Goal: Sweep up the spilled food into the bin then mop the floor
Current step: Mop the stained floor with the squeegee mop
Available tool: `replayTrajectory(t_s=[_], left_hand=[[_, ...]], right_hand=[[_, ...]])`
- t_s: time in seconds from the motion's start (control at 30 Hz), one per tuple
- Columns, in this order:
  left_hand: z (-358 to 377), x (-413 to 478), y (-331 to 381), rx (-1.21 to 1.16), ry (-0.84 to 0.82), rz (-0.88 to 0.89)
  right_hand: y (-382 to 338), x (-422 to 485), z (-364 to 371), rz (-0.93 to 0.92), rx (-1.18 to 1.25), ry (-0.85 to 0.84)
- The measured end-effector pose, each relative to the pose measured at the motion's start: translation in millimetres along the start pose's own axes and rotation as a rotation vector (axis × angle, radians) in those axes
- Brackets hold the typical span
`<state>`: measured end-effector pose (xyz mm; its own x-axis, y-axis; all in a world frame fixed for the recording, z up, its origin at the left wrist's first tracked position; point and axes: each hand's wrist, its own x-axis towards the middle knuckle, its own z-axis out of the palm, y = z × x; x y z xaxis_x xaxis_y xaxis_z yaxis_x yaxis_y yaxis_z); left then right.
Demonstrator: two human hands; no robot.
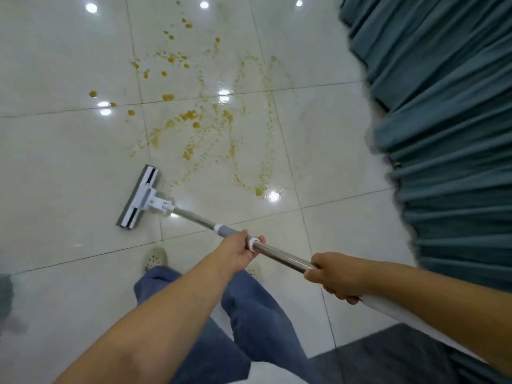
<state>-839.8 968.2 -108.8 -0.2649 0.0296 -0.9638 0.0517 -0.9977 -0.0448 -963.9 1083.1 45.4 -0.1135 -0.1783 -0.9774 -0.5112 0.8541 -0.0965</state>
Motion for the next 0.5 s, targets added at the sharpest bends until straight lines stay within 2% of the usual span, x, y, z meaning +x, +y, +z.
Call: replayTrajectory(t_s=[0.1, 0.2, 0.33, 0.5], left_hand=[[33.9, -14.4, -64.5, 0.109, 0.005, -0.090], [48.6, -19.2, -91.2, 0.185, 0.002, -0.104], [46.0, -20.0, -73.5, 0.179, 0.047, -0.092], [26.3, -15.7, -11.7, 0.149, 0.044, -0.075]], right_hand=[[66.9, -38.6, 8.3, 0.081, 0.109, -0.003], [94.3, -54.4, 18.7, 0.086, 0.161, 0.012], [77.7, -48.6, 21.9, 0.055, 0.185, -0.007], [17.9, -27.1, 9.0, 0.061, 0.249, -0.048]])
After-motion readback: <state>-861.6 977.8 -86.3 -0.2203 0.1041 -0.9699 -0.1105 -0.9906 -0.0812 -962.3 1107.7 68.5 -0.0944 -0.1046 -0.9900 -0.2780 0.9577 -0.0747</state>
